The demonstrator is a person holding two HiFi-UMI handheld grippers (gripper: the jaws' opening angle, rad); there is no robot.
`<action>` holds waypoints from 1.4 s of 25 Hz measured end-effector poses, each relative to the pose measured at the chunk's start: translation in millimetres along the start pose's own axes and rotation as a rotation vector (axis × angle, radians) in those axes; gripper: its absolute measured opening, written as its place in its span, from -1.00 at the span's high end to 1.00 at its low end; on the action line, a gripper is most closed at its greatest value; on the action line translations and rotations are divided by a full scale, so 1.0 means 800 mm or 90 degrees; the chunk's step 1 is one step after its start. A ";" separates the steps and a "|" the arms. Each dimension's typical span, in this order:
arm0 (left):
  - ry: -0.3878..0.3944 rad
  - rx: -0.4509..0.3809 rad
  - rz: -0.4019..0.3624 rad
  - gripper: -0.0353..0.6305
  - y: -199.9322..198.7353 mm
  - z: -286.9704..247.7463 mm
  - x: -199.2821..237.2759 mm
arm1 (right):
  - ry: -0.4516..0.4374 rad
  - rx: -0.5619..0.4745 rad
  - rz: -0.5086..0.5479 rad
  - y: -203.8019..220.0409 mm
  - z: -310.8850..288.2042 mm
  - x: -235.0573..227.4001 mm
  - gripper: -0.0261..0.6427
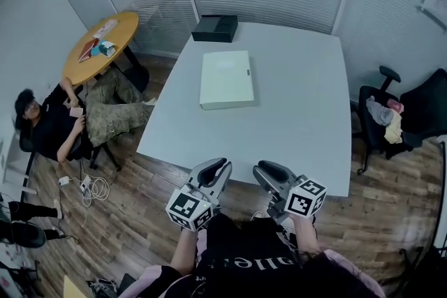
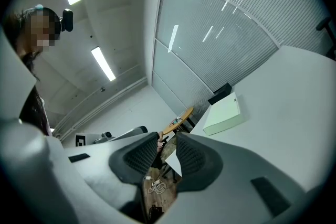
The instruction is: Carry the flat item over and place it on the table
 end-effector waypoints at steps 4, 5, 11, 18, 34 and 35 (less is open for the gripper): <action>0.013 0.005 -0.014 0.69 -0.003 0.009 0.002 | 0.010 -0.005 0.003 0.005 -0.004 0.012 0.57; 0.016 0.004 -0.019 0.69 -0.005 0.014 0.004 | 0.013 -0.007 0.004 0.006 -0.006 0.016 0.57; 0.024 0.007 -0.038 0.69 -0.012 0.071 0.018 | 0.034 -0.013 0.007 0.025 -0.032 0.056 0.57; 0.030 0.032 -0.044 0.69 -0.001 0.140 0.052 | 0.070 -0.038 0.016 0.059 -0.062 0.113 0.59; 0.098 0.032 -0.043 0.69 0.014 0.215 0.084 | 0.131 -0.062 0.033 0.112 -0.083 0.199 0.72; 0.100 0.031 -0.043 0.69 0.015 0.217 0.083 | 0.132 -0.063 0.034 0.113 -0.082 0.201 0.72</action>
Point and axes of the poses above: the fingertips, and each gripper's own axes: z backward along the fingers, x to its left, y out of its underside, the point moved 10 cm from there along z, backward along the fingers, and after that the axes turned 7 degrees about z, right-handed, at the moved point
